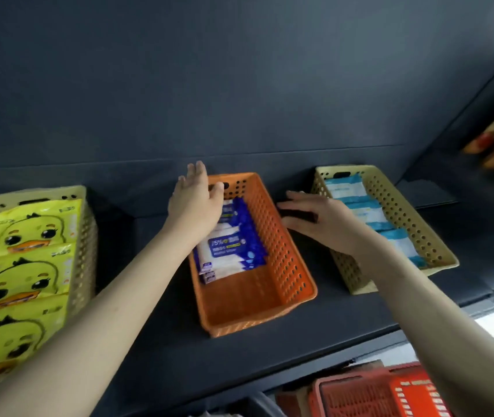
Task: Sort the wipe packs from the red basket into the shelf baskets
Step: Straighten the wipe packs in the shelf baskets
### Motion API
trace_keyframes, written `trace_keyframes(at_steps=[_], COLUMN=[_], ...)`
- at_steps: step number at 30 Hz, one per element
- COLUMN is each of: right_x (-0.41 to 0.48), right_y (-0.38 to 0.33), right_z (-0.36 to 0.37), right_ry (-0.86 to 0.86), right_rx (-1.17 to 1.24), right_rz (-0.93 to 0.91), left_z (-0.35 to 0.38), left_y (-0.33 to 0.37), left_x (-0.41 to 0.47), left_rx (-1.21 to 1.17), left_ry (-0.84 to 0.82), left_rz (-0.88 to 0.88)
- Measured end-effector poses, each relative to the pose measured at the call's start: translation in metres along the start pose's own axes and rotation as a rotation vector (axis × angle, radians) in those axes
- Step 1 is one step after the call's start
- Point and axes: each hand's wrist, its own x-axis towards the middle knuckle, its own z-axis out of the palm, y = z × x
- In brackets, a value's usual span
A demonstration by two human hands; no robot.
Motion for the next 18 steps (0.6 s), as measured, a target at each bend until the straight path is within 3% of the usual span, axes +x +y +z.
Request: trace_keyframes(at_steps=[4,7,10,15,18], right_x=[-0.022,-0.028,-0.026,-0.008,0.001], right_y=[0.080,0.136,0.177,0.211,0.221], right_z=[-0.029,-0.046,-0.052,-0.038,-0.027], right_ry=[0.207,0.288,0.227,0.064,-0.016], right_rx=[0.121,0.286,0.459,0.489,0.622], right_rz=[0.298,0.447,0.551,0.616,0.676], left_z=[0.043,0.082,0.117,0.166,0.183], left_y=[0.072,0.116,0.146,0.159,0.154], left_x=[0.004,0.003,0.007,0.027,0.030], left_rx=[-0.097,-0.153,-0.185,-0.196,-0.153], left_ry=[-0.048,-0.151,-0.260,-0.410,-0.460], left_rz=[0.183,0.209,0.199,0.054,0.060])
